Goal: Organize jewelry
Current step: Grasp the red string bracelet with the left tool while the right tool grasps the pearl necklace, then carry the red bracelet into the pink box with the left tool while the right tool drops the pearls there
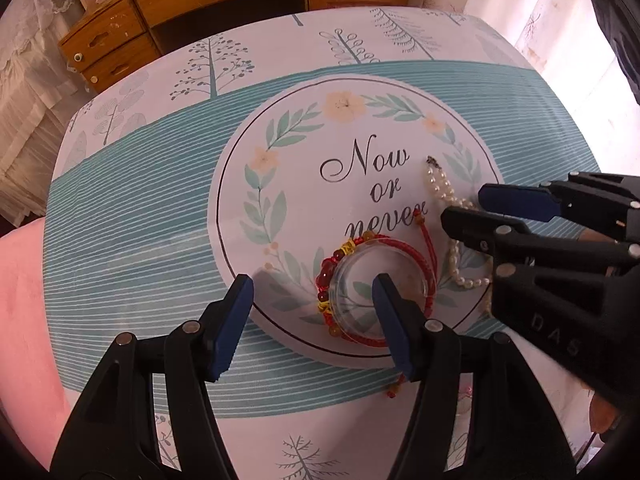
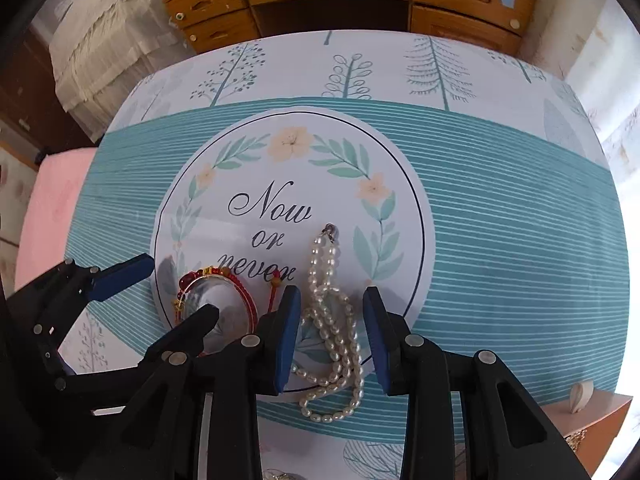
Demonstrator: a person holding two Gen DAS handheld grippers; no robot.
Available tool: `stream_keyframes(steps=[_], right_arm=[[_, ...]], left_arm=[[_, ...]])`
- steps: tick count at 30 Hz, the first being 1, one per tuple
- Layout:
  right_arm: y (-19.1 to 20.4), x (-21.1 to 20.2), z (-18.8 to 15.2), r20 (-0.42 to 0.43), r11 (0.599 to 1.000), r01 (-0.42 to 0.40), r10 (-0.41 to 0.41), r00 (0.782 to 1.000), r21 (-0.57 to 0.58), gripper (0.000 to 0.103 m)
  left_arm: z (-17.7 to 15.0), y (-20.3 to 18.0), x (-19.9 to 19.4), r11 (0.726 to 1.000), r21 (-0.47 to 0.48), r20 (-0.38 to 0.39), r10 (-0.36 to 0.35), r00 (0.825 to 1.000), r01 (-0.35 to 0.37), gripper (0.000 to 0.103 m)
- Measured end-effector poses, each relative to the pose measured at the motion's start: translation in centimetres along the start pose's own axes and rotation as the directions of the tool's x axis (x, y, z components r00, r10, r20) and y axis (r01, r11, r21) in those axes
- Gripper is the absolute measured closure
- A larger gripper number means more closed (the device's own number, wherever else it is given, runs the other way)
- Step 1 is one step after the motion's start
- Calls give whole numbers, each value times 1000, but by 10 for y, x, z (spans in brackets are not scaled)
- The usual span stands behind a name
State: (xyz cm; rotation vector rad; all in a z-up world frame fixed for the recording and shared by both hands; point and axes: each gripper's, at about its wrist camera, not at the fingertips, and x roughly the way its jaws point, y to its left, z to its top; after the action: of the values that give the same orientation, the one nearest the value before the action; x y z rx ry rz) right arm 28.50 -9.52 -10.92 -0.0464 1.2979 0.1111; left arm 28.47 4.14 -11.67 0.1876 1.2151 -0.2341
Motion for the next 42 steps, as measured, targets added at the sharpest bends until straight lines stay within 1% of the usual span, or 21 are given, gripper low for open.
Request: stream_keyframes(steps=[2, 4, 5, 6, 7, 8, 9, 12, 14, 16, 19, 21, 23, 24, 26, 30, 32, 35, 38, 42], right_arm=[[8, 1, -2, 5, 998, 39, -39, 999, -41, 74], [11, 2, -5, 17, 994, 94, -93, 996, -63, 85], [10, 2, -6, 16, 993, 99, -98, 995, -61, 89], [10, 2, -6, 14, 993, 105, -104, 994, -57, 94], [7, 2, -6, 9, 994, 101, -101, 995, -44, 94], [2, 1, -6, 2, 997, 73, -73, 997, -23, 94], [-1, -2, -5, -4, 999, 51, -51, 999, -7, 94], [-11, -11, -8, -2, 998, -23, 23, 1000, 51, 94], [-21, -20, -13, 14, 994, -70, 69, 998, 88, 94], [-30, -35, -18, 45, 985, -124, 119, 992, 119, 94], [-39, -62, -24, 98, 976, -168, 155, 983, 137, 94], [-47, -87, -30, 142, 969, -201, 181, 973, 146, 94], [-54, -117, -37, 197, 960, -236, 205, 959, 152, 94], [-58, -128, -41, 215, 957, -245, 210, 954, 152, 94], [-65, -161, -51, 275, 953, -264, 217, 937, 149, 94], [-81, -219, -74, 362, 944, -293, 223, 905, 150, 94], [-91, -249, -90, 403, 945, -294, 216, 889, 142, 94], [-108, -286, -116, 441, 946, -289, 199, 875, 147, 94], [-127, -313, -148, 456, 951, -268, 172, 873, 154, 94], [-153, -327, -189, 445, 951, -249, 147, 884, 181, 94]], left_arm=[[0, -1, 0, 1000, 4, -1, 3, 1000, -3, 44], [-1, 0, -1, 1000, 1, 3, 3, 1000, -3, 44], [-1, 0, -1, 1000, -6, 1, -4, 1000, 4, 46], [-1, 1, -1, 999, -14, -3, -31, 1000, 31, 55], [-2, 1, -2, 999, -18, -3, -44, 999, 44, 68], [-2, 0, -4, 999, -17, 3, -37, 999, 37, 77], [-1, 0, -4, 999, -14, 1, -38, 999, 38, 93], [-2, 0, -5, 999, -35, -3, -37, 999, 37, 93], [-3, 2, -7, 996, -63, -5, -56, 998, 56, 93], [-4, 1, -15, 996, -71, 18, -58, 998, 59, 93], [-3, -5, -38, 996, -68, 61, -57, 997, 61, 93], [-3, -13, -61, 996, -52, 96, -63, 993, 68, 93], [-3, -25, -84, 997, -23, 128, -72, 989, 75, 93], [-3, -31, -95, 997, -6, 145, -72, 987, 74, 93], [-3, -45, -118, 997, 22, 172, -78, 982, 75, 93], [-8, -81, -158, 992, 88, 212, -111, 971, 94, 93], [-12, -103, -176, 986, 128, 230, -136, 964, 109, 93], [-19, -137, -197, 975, 176, 248, -178, 952, 136, 93], [-27, -171, -210, 962, 226, 252, -209, 945, 152, 93], [-37, -217, -205, 948, 280, 231, -216, 949, 148, 93]])
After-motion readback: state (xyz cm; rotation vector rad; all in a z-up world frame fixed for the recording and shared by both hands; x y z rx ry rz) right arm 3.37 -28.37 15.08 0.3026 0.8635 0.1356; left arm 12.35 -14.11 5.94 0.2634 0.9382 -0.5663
